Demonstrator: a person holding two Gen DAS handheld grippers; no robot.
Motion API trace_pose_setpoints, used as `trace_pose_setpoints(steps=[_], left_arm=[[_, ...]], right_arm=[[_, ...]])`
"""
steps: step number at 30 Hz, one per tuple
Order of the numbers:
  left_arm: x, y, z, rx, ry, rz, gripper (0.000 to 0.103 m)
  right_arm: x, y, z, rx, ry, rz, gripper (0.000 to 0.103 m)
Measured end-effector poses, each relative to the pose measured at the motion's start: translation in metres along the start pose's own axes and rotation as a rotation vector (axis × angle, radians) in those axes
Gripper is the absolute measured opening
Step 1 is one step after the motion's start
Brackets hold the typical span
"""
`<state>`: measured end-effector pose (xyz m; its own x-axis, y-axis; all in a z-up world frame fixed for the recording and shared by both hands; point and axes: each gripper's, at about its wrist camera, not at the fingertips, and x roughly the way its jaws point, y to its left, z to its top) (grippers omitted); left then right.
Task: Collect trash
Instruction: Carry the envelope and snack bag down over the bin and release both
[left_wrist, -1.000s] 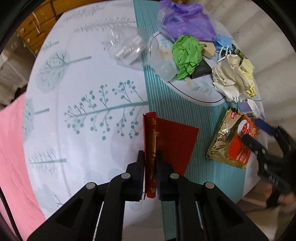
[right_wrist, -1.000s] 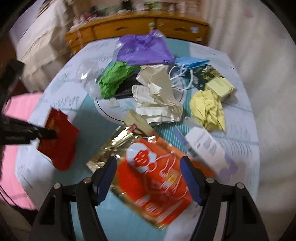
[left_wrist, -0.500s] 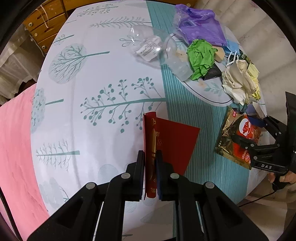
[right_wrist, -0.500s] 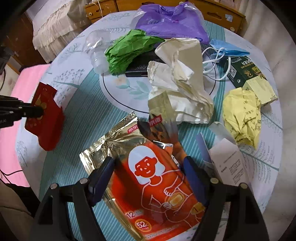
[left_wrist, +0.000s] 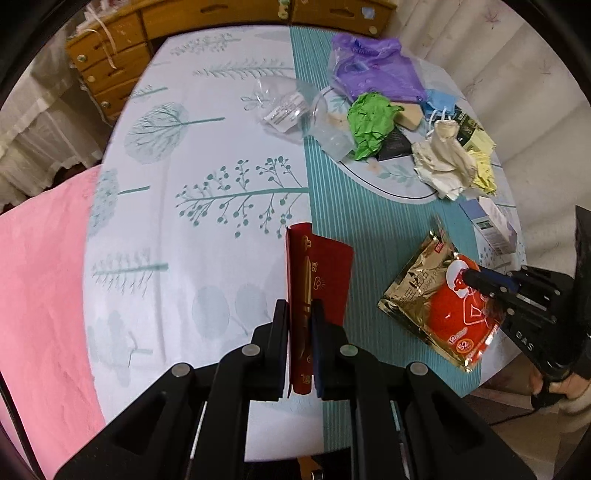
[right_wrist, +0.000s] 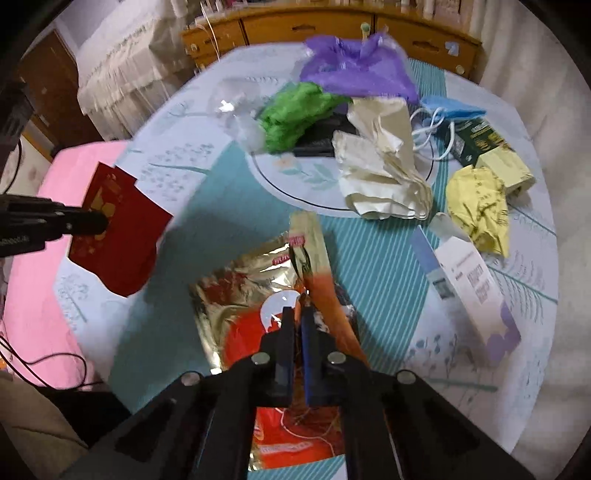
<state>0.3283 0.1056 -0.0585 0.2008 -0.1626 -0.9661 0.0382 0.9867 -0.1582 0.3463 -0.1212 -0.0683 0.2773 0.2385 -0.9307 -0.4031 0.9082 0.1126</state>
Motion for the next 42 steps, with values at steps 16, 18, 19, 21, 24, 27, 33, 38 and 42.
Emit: trace_pose_setpoints(steps=[16,18,19,21,24,27,33,38,42], left_arm=[[-0.073,-0.079,-0.174,-0.190,-0.134,-0.003,0.009],[-0.074,-0.086,-0.199,-0.192,-0.122,0.010,0.009],[-0.075,-0.089,-0.209,-0.190,-0.114,0.015,0.009],[-0.074,-0.095,-0.229,-0.183,-0.092,0.030,0.009],[-0.071,-0.103,-0.252,-0.165,-0.066,0.049,0.009],[-0.062,-0.107,-0.268,-0.151,-0.035,0.072,0.009],[-0.012,-0.107,-0.299,-0.141,0.068,0.080,0.009],[0.053,-0.097,-0.320,-0.145,0.138,0.072,0.009],[0.125,-0.086,-0.329,-0.152,0.167,0.071,0.009]], right_arm=[[-0.133,0.053,-0.130,-0.155,-0.164,0.000,0.001],[-0.139,0.060,-0.149,-0.160,-0.159,0.002,0.001],[-0.140,0.064,-0.157,-0.164,-0.159,-0.003,0.001],[-0.141,0.072,-0.177,-0.160,-0.155,-0.006,0.001],[-0.137,0.079,-0.202,-0.127,-0.137,-0.010,0.001],[-0.127,0.082,-0.225,-0.078,-0.109,-0.014,0.001],[-0.086,0.078,-0.265,0.048,-0.036,-0.041,0.001],[-0.024,0.072,-0.296,0.160,0.017,-0.070,0.001],[0.043,0.064,-0.317,0.247,0.059,-0.098,0.001]])
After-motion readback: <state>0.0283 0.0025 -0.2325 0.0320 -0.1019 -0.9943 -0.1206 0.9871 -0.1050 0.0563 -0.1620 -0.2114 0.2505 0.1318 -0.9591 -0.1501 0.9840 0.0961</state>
